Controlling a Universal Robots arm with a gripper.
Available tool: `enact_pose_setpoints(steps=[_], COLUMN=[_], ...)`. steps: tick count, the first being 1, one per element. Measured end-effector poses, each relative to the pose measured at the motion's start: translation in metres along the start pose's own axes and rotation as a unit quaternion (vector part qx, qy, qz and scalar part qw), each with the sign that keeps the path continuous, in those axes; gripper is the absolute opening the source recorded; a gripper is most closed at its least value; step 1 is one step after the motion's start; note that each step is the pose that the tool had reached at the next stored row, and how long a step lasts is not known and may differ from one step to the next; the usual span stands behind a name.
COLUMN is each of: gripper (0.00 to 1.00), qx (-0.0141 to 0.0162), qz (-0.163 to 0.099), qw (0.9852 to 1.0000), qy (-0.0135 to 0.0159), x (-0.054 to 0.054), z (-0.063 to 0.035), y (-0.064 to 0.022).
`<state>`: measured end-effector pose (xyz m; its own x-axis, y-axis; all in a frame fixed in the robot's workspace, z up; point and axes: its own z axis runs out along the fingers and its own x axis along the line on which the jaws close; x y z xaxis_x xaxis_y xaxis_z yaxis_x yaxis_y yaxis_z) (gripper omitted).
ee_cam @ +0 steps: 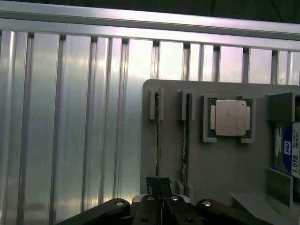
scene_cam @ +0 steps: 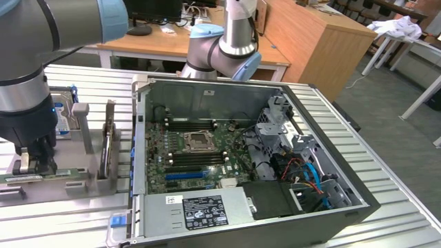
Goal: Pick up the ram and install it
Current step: 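Pick up the ram and move it above insertion slot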
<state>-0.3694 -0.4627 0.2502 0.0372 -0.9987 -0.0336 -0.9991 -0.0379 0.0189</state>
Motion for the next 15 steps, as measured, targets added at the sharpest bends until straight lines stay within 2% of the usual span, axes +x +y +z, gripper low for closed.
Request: enact_pose_setpoints(steps=[15], gripper=[0.12], qx=[0.0], qz=[0.0], qw=[1.0], qy=[0.0], x=[-0.001], z=[-0.0198], y=[0.0004])
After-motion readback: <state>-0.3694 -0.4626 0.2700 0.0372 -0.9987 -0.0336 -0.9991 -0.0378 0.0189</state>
